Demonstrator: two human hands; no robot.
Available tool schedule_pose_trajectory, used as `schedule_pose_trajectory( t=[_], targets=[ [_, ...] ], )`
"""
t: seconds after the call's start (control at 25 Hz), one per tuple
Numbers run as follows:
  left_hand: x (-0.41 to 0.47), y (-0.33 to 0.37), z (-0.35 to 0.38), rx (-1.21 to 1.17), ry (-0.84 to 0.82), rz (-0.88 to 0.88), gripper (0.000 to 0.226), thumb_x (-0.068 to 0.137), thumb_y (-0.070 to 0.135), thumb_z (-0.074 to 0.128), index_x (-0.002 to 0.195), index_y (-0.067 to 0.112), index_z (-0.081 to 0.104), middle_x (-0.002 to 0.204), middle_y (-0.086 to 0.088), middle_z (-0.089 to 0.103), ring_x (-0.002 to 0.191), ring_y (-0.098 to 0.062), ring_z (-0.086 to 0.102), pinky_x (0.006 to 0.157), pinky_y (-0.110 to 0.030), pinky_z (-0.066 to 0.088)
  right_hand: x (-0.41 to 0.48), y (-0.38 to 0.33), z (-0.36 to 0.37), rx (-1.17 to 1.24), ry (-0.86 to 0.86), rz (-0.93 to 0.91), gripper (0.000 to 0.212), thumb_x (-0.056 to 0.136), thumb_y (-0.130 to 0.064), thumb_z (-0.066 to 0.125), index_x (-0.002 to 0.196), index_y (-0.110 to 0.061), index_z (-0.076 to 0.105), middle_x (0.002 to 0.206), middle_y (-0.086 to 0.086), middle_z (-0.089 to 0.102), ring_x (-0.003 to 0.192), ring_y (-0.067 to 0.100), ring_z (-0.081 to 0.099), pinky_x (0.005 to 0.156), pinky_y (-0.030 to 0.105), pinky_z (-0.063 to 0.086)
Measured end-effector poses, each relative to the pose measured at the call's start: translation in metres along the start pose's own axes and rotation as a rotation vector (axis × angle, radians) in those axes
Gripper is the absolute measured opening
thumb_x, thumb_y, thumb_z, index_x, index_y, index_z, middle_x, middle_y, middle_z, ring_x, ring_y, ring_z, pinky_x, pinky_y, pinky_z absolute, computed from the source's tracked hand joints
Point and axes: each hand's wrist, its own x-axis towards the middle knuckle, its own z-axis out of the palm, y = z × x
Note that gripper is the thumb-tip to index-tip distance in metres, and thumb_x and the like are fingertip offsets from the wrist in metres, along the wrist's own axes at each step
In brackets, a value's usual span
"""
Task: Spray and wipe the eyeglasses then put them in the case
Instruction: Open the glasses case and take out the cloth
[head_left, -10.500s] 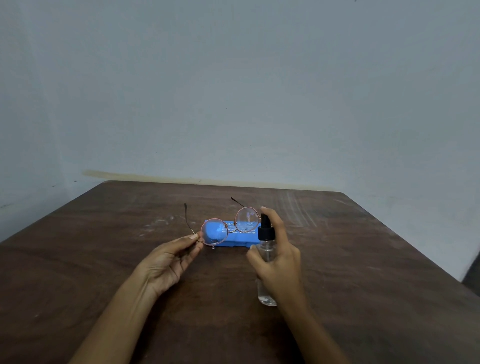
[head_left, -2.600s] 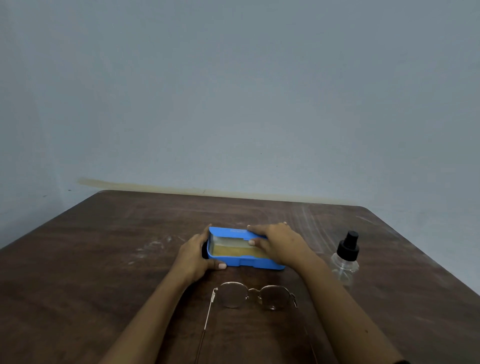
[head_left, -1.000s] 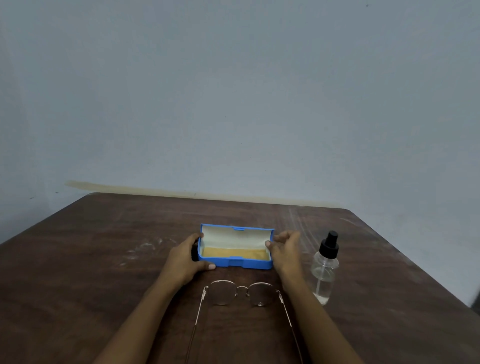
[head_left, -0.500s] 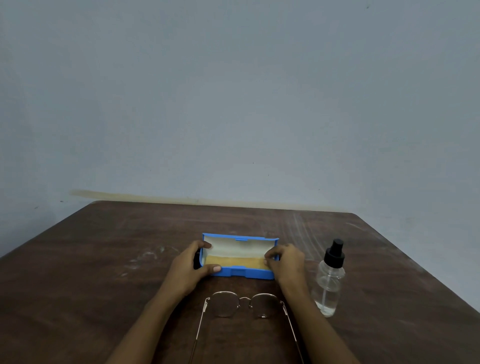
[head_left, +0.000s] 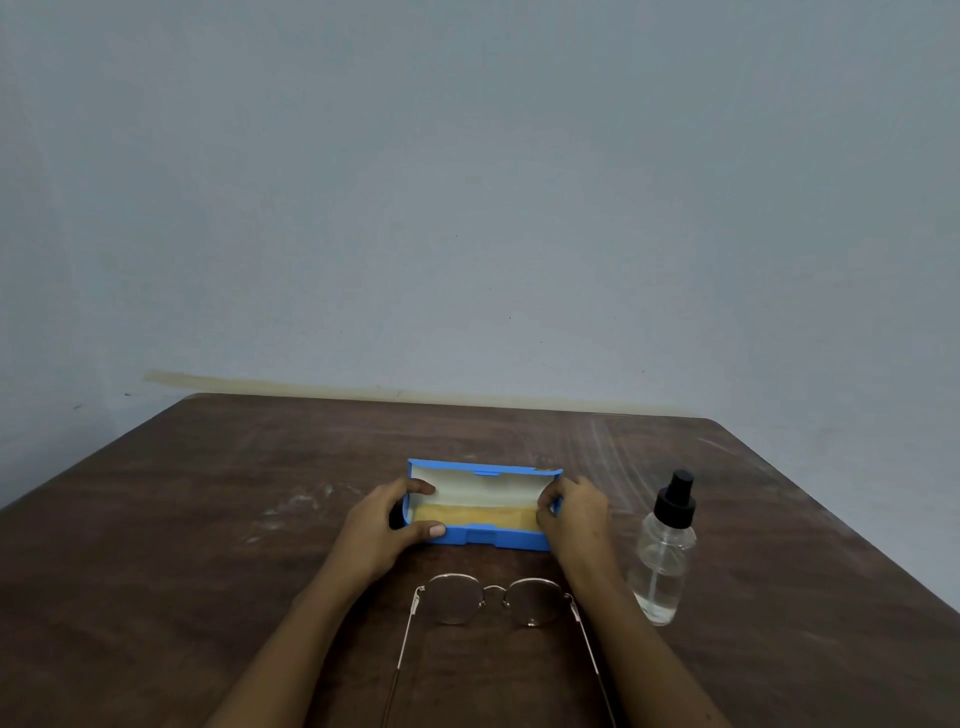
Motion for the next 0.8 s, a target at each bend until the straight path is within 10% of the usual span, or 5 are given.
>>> schedule_pose_trajectory(
  t=[0.24, 0.6, 0.8],
  targets=[
    [0.0, 0.001, -0.002, 0.012, -0.028, 0.013, 0.035, 0.071, 0.024, 0.074, 0.086, 0.044, 0.05, 0.108, 0.005, 0.05, 0.099, -0.009, 0.045, 0.073, -0.004, 0.033, 0.004, 0.0, 0.001, -0.081, -0.017, 0.0, 0.016, 0.087, -0.009, 0.054, 0.091, -0.008, 0.069, 0.109, 0.009, 0.06, 0.096, 0.022, 0.058, 0.075, 0.025, 0.046],
    [0.002, 0.001, -0.003, -0.006, -0.031, -0.008, 0.036, 0.071, 0.023, 0.074, 0.094, 0.039, 0.052, 0.11, 0.004, 0.049, 0.103, -0.011, 0.045, 0.08, -0.022, 0.034, -0.01, -0.01, -0.012, 0.027, 0.055, -0.055, 0.011, 0.084, -0.01, 0.057, 0.082, -0.008, 0.068, 0.101, 0.003, 0.04, 0.107, 0.021, 0.042, 0.075, 0.019, 0.028],
    [0.0, 0.001, -0.001, 0.007, -0.023, -0.03, 0.04, 0.071, 0.024, 0.074, 0.108, 0.028, 0.059, 0.11, 0.005, 0.049, 0.101, -0.01, 0.044, 0.083, -0.022, 0.034, -0.019, -0.02, -0.029, 0.201, -0.105, -0.077, 0.028, 0.079, -0.009, 0.057, 0.059, -0.026, 0.049, 0.077, -0.003, 0.053, 0.077, 0.014, 0.054, 0.064, 0.019, 0.043]
  ],
)
